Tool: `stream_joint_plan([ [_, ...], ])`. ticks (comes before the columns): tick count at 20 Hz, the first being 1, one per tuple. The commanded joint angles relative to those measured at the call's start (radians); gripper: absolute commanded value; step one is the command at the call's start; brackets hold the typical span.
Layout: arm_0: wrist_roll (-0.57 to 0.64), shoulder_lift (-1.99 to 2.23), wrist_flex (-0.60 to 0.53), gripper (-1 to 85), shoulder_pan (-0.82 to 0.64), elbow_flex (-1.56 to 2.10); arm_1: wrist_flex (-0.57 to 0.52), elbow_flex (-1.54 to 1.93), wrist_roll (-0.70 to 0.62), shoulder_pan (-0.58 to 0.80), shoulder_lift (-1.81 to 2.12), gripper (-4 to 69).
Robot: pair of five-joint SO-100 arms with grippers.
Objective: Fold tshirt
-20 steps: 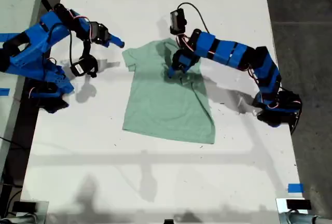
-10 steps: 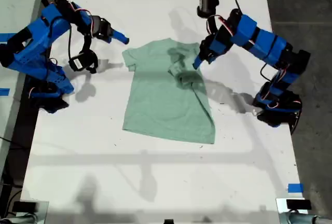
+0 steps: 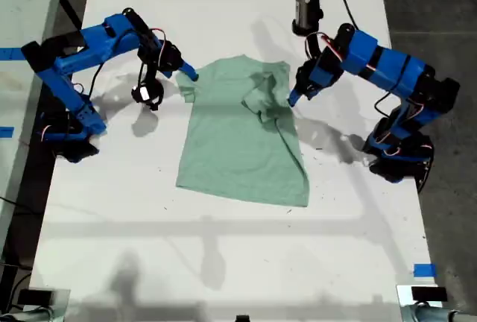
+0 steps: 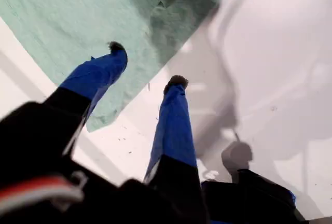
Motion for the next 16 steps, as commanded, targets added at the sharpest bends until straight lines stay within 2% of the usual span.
stream_joint_plan([
  [1, 0.011, -0.055, -0.041, 31.6, -0.04, -0.052, -0.04, 0.021, 0.011, -0.011, 0.095, 18.7],
  [4, 0.011, -0.178, -0.029, 33.0, -0.054, -0.141, -0.069, 0.081, 0.012, -0.006, 0.143, 18.3],
  [7, 0.011, -0.342, 0.055, 33.0, -0.034, -0.307, -0.106, 0.153, 0.015, 0.0, 0.196, 18.1],
  [9, 0.028, -0.465, 0.13, 26.4, -0.02, -0.446, -0.12, 0.201, 0.02, 0.002, 0.232, 18.1],
  [11, 0.055, -0.532, 0.17, 4.4, -0.014, -0.543, -0.135, 0.25, 0.023, 0.006, 0.273, 17.9],
  [12, 0.054, -0.528, 0.166, 0.1, -0.018, -0.543, -0.144, 0.276, 0.025, 0.012, 0.296, 17.8],
  [16, 0.044, -0.413, 0.173, 0.1, -0.04, -0.492, -0.153, 0.35, 0.023, 0.031, 0.362, 17.6],
])
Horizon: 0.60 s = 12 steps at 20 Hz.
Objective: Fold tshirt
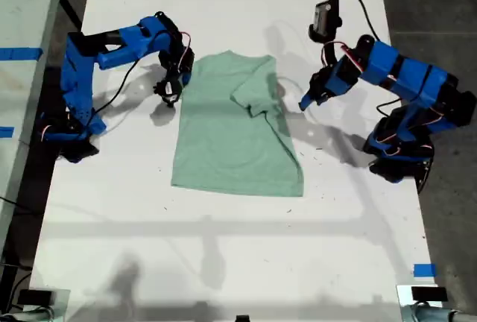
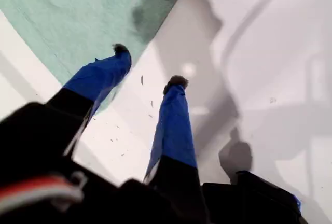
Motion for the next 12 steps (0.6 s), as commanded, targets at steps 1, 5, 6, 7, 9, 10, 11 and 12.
stream_joint_plan([
  [1, 0.005, 0.176, 0.021, 0.1, -0.02, 0.025, -0.028, 0.014, 0.006, 0.017, 0.074, 17.5],
  [5, -0.011, 0.354, 0.026, 0.1, -0.017, 0.124, -0.029, 0.031, 0.011, 0.023, 0.094, 17.1],
  [6, -0.014, 0.402, 0.014, 0.1, -0.012, 0.164, -0.029, 0.035, 0.014, 0.021, 0.097, 17.1],
  [7, -0.02, 0.449, 0.002, 0.1, -0.008, 0.196, -0.031, 0.043, 0.014, 0.021, 0.101, 17.1],
  [9, -0.035, 0.518, -0.008, 0.1, 0.028, 0.221, -0.034, 0.052, 0.017, 0.023, 0.103, 16.9],
  [10, -0.046, 0.537, -0.009, 0.1, 0.055, 0.215, -0.035, 0.055, 0.018, 0.025, 0.103, 16.8],
  [11, -0.06, 0.54, -0.006, 0.1, 0.084, 0.193, -0.035, 0.057, 0.02, 0.025, 0.103, 16.8],
  [12, -0.075, 0.54, -0.003, 0.1, 0.112, 0.172, -0.038, 0.058, 0.02, 0.025, 0.103, 16.7],
])
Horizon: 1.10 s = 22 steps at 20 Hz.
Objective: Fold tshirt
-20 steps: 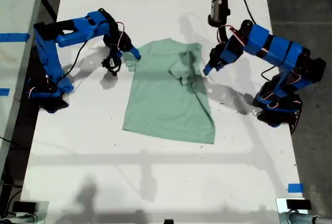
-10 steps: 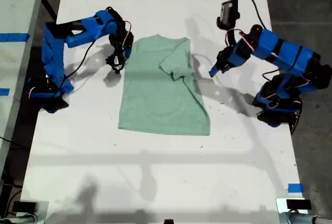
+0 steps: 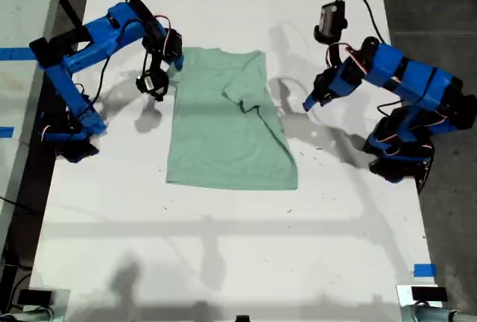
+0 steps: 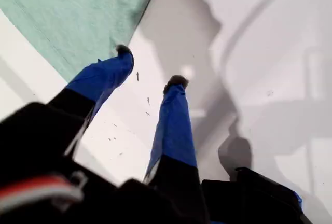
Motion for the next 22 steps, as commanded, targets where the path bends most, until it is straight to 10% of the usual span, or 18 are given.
stream_joint_plan([
  [1, -0.044, 0.083, -0.006, 0.1, 0.084, -0.069, -0.028, -0.008, 0.014, 0.009, 0.049, 16.7],
  [15, -0.094, -0.463, -0.104, 0.7, 0.253, -0.676, -0.061, 0.008, 0.029, -0.002, 0.037, 16.3],
  [22, -0.092, -0.436, -0.202, 39.6, 0.295, -0.676, -0.081, 0.012, 0.034, -0.008, 0.023, 16.1],
])
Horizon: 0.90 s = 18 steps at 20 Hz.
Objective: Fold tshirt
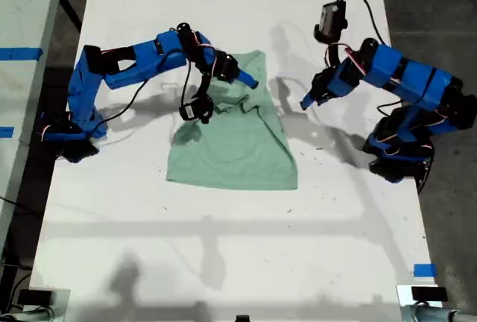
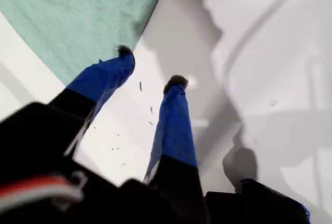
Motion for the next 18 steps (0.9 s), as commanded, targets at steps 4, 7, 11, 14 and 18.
stream_joint_plan([
  [4, 0.005, 0.255, 0.173, 39.2, -0.005, -0.009, 0.008, -0.02, 0.018, -0.023, 0.029, 16.1],
  [7, 0.003, 0.399, 0.282, 37.5, 0.011, 0.132, 0.043, -0.043, 0.025, -0.048, 0.04, 16.0],
  [11, -0.06, 0.669, 0.212, 32.2, 0.1, 0.488, 0.069, -0.058, 0.041, -0.086, 0.066, 15.4],
  [14, -0.163, 0.95, 0.126, 27.4, 0.152, 0.801, 0.083, -0.06, 0.06, -0.123, 0.083, 14.4],
  [18, -0.295, 1.183, 0.078, 26.1, 0.244, 1.037, 0.087, -0.071, 0.087, -0.184, 0.077, 11.2],
])
